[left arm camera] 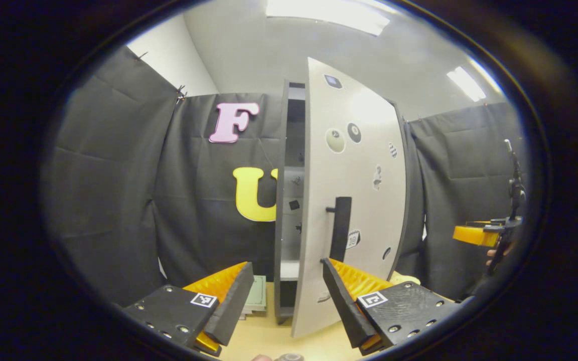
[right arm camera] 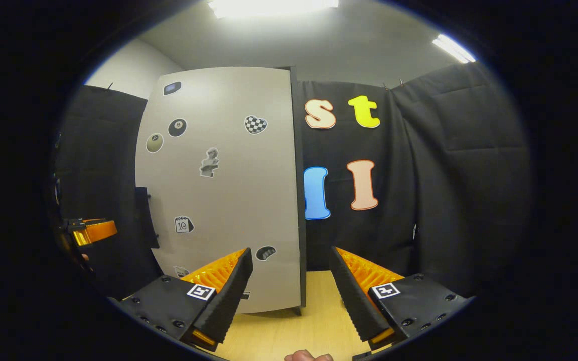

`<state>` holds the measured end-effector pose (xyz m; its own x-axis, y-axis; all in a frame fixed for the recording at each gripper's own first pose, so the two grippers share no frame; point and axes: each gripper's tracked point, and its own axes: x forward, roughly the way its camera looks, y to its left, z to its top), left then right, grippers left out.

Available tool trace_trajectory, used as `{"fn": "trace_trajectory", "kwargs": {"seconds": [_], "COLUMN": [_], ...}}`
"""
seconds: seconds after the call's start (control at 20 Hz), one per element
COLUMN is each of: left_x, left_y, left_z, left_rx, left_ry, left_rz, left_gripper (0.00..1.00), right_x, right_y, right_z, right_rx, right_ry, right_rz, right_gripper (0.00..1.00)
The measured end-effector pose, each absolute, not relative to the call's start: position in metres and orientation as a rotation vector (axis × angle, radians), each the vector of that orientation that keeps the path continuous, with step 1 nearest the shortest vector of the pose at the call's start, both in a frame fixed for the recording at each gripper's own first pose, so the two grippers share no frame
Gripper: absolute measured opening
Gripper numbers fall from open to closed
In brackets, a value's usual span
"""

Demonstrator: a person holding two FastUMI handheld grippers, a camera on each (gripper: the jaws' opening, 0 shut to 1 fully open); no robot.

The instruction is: Open the cabinet door with the right hand, grasp the bottle in the cabinet with the left hand and place it on the coaster, then close the cabinet door with the right hand.

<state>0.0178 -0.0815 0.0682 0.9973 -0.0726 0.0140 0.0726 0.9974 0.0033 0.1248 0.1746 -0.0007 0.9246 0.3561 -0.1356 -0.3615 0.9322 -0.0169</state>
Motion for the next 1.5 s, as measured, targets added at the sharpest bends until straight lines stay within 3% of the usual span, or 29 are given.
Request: {"fn": "trace_trajectory", "kwargs": {"seconds": [0.55,0.75,1.2,1.5], "left_x": [0.003,-0.009,-0.016,-0.004], "left_y": [-0.132,-0.156,-0.135,-0.112], "left_z": [0.109,0.092,0.090,0.089], "left_rx": [0.055,0.007,-0.051,-0.031], "left_ry": [-0.067,-0.032,-0.039,-0.052], "left_rz": [0.115,0.102,0.129,0.124], "left_gripper": [0.84,0.84,0.84,0.84], "right_x": [0.130,0.141,0.156,0.175], "right_y": [0.137,0.136,0.175,0.195], "right_z": [-0.011,-0.005,-0.009,-0.021], "right_rx": [-0.054,-0.027,0.007,-0.009], "right_ry": [0.142,0.130,0.146,0.187], "right_rz": [0.470,0.469,0.512,0.457], "right_gripper": [0.98,0.98,0.98,0.98]}}
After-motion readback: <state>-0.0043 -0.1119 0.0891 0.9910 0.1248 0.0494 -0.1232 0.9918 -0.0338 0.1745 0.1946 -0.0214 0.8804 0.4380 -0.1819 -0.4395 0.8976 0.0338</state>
